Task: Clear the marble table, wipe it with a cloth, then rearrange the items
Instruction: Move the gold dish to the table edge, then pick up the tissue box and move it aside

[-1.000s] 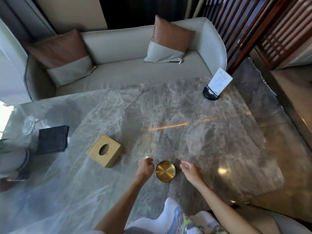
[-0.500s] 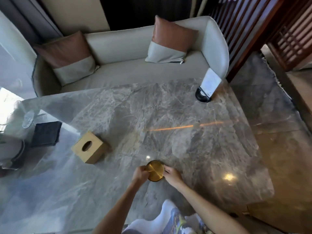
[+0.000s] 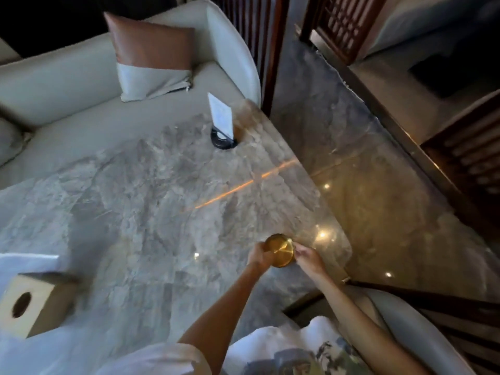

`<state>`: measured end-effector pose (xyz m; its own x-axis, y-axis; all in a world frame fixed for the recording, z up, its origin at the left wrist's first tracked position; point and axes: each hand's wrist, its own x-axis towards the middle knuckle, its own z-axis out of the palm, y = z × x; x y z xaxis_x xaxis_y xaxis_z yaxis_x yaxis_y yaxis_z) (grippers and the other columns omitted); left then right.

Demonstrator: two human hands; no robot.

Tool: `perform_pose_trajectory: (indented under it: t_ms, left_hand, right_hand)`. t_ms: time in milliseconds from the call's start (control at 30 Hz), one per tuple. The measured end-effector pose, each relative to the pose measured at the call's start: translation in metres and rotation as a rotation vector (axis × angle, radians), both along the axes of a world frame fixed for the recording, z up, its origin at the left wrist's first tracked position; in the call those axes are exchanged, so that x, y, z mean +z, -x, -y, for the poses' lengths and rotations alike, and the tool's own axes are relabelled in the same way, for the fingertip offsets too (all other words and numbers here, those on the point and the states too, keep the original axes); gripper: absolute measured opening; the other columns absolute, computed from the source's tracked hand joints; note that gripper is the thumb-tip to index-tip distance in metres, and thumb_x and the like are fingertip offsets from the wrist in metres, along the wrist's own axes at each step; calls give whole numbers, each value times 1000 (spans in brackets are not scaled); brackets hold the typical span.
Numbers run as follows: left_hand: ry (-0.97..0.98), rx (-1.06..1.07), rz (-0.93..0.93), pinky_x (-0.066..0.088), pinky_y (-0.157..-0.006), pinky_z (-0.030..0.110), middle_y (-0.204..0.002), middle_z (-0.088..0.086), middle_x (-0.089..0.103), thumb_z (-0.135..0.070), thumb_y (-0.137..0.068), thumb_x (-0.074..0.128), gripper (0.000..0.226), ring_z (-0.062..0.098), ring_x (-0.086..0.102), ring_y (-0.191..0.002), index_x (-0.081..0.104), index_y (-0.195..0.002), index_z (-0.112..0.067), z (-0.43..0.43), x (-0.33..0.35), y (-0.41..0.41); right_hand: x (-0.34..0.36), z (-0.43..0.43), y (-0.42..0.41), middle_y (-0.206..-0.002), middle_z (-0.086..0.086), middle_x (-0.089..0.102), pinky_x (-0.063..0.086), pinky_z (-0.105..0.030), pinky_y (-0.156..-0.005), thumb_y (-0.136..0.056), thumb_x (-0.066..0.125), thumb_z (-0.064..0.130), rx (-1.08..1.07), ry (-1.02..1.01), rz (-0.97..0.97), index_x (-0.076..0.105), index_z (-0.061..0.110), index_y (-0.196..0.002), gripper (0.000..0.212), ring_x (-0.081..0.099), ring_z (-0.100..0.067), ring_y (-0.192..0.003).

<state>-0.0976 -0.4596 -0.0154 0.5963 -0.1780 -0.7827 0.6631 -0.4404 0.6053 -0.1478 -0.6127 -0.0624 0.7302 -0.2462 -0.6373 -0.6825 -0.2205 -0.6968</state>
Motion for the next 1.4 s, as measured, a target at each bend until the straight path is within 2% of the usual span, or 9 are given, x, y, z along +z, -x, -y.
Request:
perform_pose_trajectory:
  t_ms: [267, 433, 500, 600, 733, 900, 1000, 1133, 1400]
  left_hand:
    - [-33, -73, -50, 51, -97, 47, -122, 15, 63, -20, -78, 52, 48, 32, 60, -112, 58, -124, -10, 15, -17, 11]
    - [-36, -28, -59, 46, -104, 44, -144, 12, 43, -11, -89, 53, 58, 32, 50, -126, 36, -144, -14, -6, -21, 10]
    - [-33, 4, -47, 47, -95, 34, -139, 14, 46, -8, -91, 50, 53, 30, 52, -122, 37, -143, -11, -22, -1, 6]
    - [-50, 27, -1, 47, -74, 21, -112, 12, 57, -3, -94, 45, 43, 17, 55, -87, 43, -137, -4, -65, 6, 0]
    - [-98, 162, 92, 37, -43, 7, -73, -1, 50, 3, -94, 43, 36, 3, 47, -53, 48, -129, 2, -145, 11, 2]
    - [-259, 281, 213, 43, -64, 15, -108, 12, 65, -2, -93, 45, 33, 22, 62, -88, 57, -124, -3, -254, 25, 28]
    - [-268, 345, 207, 43, -55, 12, -93, 10, 66, 0, -91, 46, 32, 4, 60, -64, 58, -120, 4, -319, 29, 48]
    - [-261, 441, 112, 52, -80, 52, -121, 27, 62, -20, -66, 46, 60, 43, 62, -104, 58, -123, -5, -393, 8, 68]
    - [-287, 394, 202, 51, -90, 39, -119, 14, 65, -8, -85, 46, 39, 32, 62, -110, 62, -121, -7, -462, 44, 70]
  right_hand:
    - [7, 18, 17, -114, 13, 61, 37, -20, -98, -95, 52, 4, -69, 3, -20, 65, 12, -125, 33, 53, -7, -117]
    - [11, 19, 20, -127, 13, 59, 40, -27, -104, -94, 49, 13, -1, 90, -39, 62, 20, -129, 39, 51, -7, -123]
    - [10, 17, 18, -131, 9, 63, 44, -34, -106, -89, 49, 20, 6, 193, -12, 62, 25, -129, 42, 55, -14, -127]
    - [26, -7, 2, -130, 3, 64, 45, -33, -103, -93, 51, 12, 29, 312, 101, 63, 20, -129, 38, 58, -19, -124]
    - [38, -73, -30, -130, -8, 64, 44, -30, -102, -97, 52, 14, 232, 233, 183, 62, 10, -129, 34, 60, -21, -121]
    - [42, -180, -47, -132, -12, 63, 39, -29, -105, -97, 55, 15, 456, 127, 183, 62, 4, -127, 33, 57, -22, -126]
    - [47, -239, -42, -136, -9, 60, 36, -25, -106, -98, 54, 16, 548, 92, 170, 60, 4, -129, 35, 54, -19, -129]
    - [53, -294, -33, -137, -7, 59, 35, -24, -106, -99, 52, 20, 610, 63, 156, 58, 7, -133, 36, 52, -19, -130]
    - [57, -365, -37, -134, -7, 61, 39, -25, -102, -99, 54, 25, 623, 78, 133, 59, 11, -132, 36, 55, -20, -127]
